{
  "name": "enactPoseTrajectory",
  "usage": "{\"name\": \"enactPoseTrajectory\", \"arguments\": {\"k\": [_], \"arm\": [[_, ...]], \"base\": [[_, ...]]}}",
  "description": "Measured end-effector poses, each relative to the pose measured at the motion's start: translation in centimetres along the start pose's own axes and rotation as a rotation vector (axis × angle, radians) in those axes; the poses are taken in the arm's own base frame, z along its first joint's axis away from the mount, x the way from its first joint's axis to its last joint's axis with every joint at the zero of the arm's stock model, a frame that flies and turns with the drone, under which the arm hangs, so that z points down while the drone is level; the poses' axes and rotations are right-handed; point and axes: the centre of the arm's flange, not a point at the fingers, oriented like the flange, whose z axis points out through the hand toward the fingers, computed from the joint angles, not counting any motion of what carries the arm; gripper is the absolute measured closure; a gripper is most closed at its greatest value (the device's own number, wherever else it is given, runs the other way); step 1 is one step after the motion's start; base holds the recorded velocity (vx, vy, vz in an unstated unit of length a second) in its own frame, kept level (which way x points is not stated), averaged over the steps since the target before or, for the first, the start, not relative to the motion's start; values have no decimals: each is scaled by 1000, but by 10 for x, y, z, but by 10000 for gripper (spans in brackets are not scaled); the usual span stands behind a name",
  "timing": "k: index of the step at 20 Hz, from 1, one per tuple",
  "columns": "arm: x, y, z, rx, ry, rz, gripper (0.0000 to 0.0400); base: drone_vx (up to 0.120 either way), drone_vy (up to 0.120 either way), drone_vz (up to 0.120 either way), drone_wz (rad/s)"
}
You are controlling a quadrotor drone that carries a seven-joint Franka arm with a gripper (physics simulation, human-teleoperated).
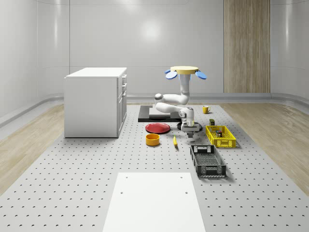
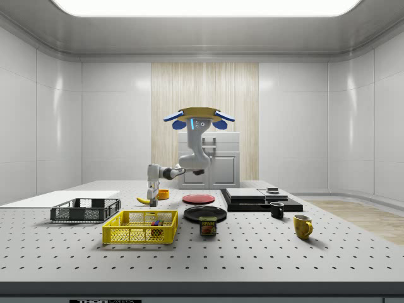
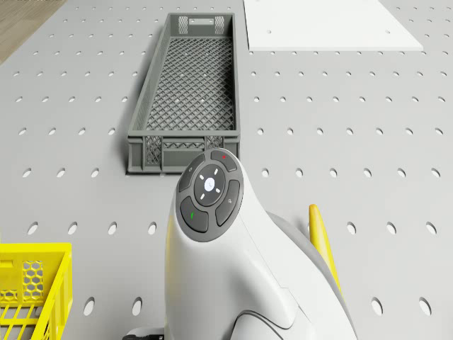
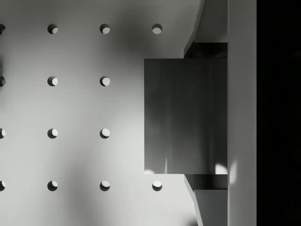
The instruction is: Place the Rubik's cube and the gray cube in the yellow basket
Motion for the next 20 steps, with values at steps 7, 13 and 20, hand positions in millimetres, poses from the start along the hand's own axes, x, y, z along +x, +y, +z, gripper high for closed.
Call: {"name": "enactPoseTrajectory", "arguments": {"k": [7,13,20], "arm": [[0,0,-11,0,0,0,149],[0,0,-13,0,0,0,149],[0,0,-13,0,0,0,149]], "base": [[34,0,120,0],[60,80,13,0],[29,63,0,0]]}}
